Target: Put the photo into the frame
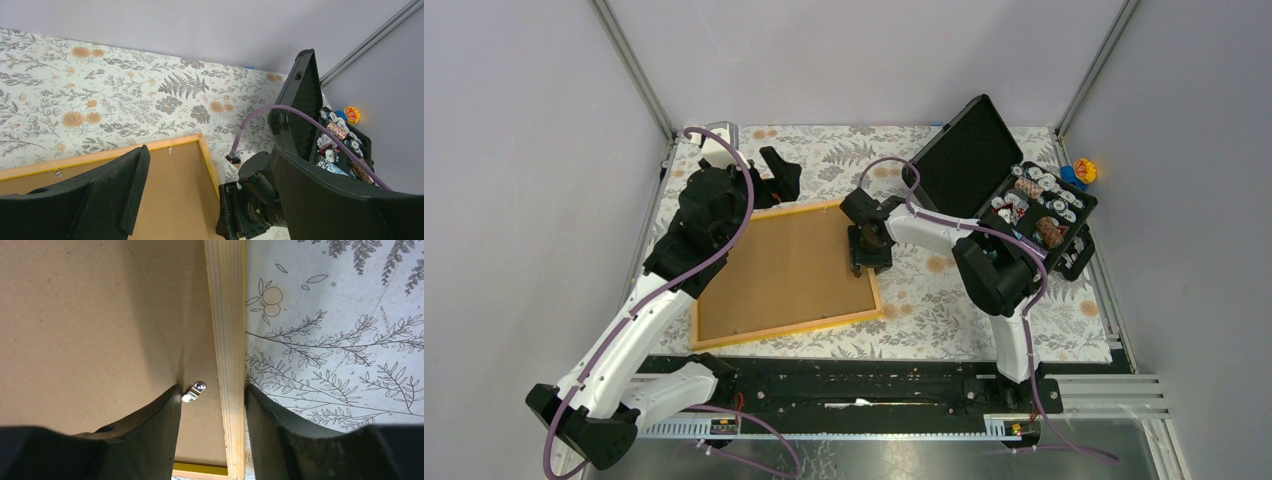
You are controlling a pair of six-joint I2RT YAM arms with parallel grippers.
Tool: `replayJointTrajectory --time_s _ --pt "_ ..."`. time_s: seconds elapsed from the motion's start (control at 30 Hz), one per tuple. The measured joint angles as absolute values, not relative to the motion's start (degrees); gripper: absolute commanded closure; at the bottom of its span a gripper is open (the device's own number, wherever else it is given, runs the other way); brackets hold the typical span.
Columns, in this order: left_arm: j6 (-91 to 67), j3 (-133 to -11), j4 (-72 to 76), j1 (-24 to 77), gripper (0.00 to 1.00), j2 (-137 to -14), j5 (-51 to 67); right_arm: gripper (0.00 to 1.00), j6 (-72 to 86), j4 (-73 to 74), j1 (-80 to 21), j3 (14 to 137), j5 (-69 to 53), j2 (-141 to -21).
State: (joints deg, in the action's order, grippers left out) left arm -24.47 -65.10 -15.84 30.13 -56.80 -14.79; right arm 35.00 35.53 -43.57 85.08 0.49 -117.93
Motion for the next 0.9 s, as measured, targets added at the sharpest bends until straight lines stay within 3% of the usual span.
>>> replayJointTrajectory --time_s 0.13,0.43,0.67,0.8,0.9 --pt "-24.47 -65.10 -15.84 30.13 0.01 -56.80 -14.79 0.61 34.65 35.79 -43.62 85.08 0.67 -117.91" --pt "-24.47 -65.10 -15.84 30.13 0.01 -56.80 -14.79 0.74 33.56 35.94 -43.66 85.10 0.54 -117.80" --pt "-24.47 -65.10 -15.84 30.13 0.01 -56.80 -14.79 0.98 32.51 36.23 -43.83 85.32 1.06 -117.80" --pt "-24.45 -65.10 -15.84 30.13 0.01 -56.80 -14.79 0.95 31.94 36.53 -44.10 85.60 1.89 -117.80" --pt "-24.47 -65.10 -15.84 30.13 0.01 -56.80 -14.81 0.81 31.29 36.93 -44.25 86.19 2.59 -117.95"
